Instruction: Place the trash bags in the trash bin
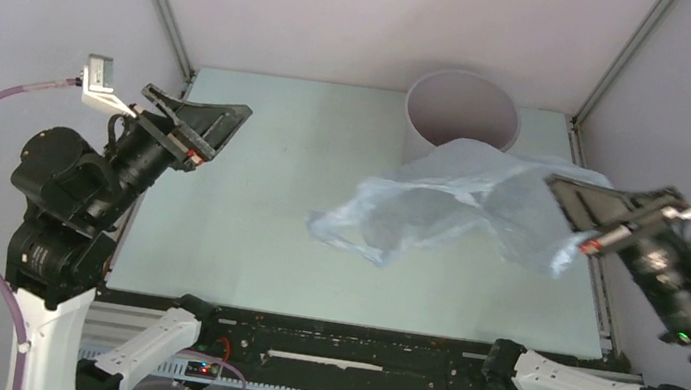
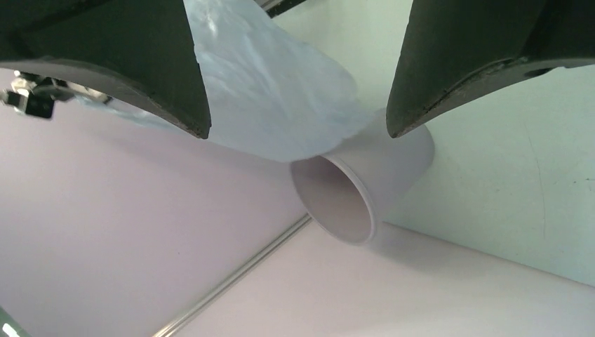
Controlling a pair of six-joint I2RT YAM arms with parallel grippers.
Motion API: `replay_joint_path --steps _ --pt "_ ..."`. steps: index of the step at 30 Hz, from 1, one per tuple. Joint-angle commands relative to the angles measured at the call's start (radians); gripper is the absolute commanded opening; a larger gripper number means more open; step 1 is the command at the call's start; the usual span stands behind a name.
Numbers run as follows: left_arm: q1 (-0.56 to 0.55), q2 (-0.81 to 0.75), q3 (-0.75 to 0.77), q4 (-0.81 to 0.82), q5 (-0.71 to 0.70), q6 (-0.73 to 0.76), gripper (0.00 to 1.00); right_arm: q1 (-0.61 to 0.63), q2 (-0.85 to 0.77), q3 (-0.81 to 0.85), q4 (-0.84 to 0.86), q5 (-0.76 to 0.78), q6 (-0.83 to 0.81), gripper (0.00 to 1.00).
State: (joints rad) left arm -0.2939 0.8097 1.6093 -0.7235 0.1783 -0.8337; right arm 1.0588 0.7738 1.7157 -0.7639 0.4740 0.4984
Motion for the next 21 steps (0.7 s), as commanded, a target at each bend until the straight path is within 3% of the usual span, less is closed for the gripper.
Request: replay_joint_path --steps 1,4,11,17,21 --pt "0.007 0.077 -0.068 0.117 -0.016 -0.022 1.00 -0.006 -0.073 0.053 -0.179 0.121 -0.032 0.00" --pt "-0.038 0.188 -0.110 0.214 0.042 -0.040 1.00 -0.006 -0.111 0.089 -0.257 0.161 -0.015 0.00" --pt "-0.229 0.497 -0.026 0.297 -0.039 -0.006 1.00 -0.006 -0.134 0.165 -0.365 0.158 0.002 0.00" --pt "-0.308 0.758 0.131 0.343 -0.089 -0.019 1.00 -0.006 -0.127 0.175 -0.377 0.162 0.008 0.00" --pt "-0.330 0.912 0.248 0.340 -0.074 -0.051 0.91 -0.006 -0.111 0.173 -0.368 0.165 -0.005 0.00"
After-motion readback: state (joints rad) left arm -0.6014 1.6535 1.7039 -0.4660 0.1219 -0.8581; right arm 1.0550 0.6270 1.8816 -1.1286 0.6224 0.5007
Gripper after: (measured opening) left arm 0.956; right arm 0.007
